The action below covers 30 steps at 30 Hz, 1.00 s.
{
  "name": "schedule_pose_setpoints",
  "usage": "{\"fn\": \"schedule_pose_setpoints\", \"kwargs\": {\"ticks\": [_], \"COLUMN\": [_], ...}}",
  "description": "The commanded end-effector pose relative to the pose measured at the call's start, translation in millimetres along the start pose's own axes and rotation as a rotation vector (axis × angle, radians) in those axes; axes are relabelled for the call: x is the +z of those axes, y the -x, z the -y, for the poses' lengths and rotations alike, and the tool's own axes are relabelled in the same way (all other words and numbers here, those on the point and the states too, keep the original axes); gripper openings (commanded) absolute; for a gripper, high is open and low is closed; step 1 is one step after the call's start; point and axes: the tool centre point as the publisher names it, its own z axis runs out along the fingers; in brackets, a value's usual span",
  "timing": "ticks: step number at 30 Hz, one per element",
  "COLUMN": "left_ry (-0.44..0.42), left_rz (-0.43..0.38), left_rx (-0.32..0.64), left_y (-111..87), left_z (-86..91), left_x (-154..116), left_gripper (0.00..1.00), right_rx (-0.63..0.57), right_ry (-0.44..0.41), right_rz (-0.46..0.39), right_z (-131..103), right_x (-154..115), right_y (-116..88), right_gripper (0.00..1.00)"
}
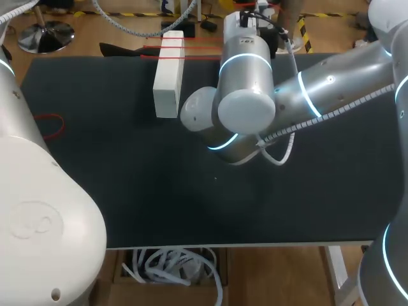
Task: Grab the tape and strap the tape.
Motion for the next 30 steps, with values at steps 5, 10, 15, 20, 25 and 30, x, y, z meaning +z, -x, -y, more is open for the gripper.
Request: {"fn": "schedule_pose_setpoints", "kwargs": {"ticks": [5,10,15,20,25,30], "left_ry": [0.004,0.004,0.004,0.004,0.004,0.004], "left_rz": [-0.002,-0.002,-0.002,-0.002,-0.002,-0.002], "left_rx": [-0.001,-0.001,-0.001,-0.001,-0.001,-0.001], "left_y": [-0.2,-0.2,-0.2,-0.2,-0.2,-0.2], "left_z": [0.6,0.6,0.6,0.6,0.6,0.6], "left_x": [-1.1,-1.1,-1.1,-1.1,-1.1,-1.1], "left_gripper": [0.00,0.00,0.00,0.00,0.00,0.00], "right_rx": [-0.007,-0.006,-0.006,-0.008,-0.007,-0.007], "right_ry": [0.005,0.008,0.014,0.021,0.028,0.036], "right_rz": [-0.007,-0.007,-0.007,-0.007,-0.008,-0.012], "right_z": [-1.1,-1.3,-3.4,-5.1,-7.2,-9.1], "right_x": [-1.2,-1.2,-1.0,-0.2,-0.3,-1.0], "right_y": [3.5,3.7,3.4,2.9,3.4,3.3], "right_gripper": [0.00,0.00,0.00,0.00,0.00,0.00]}}
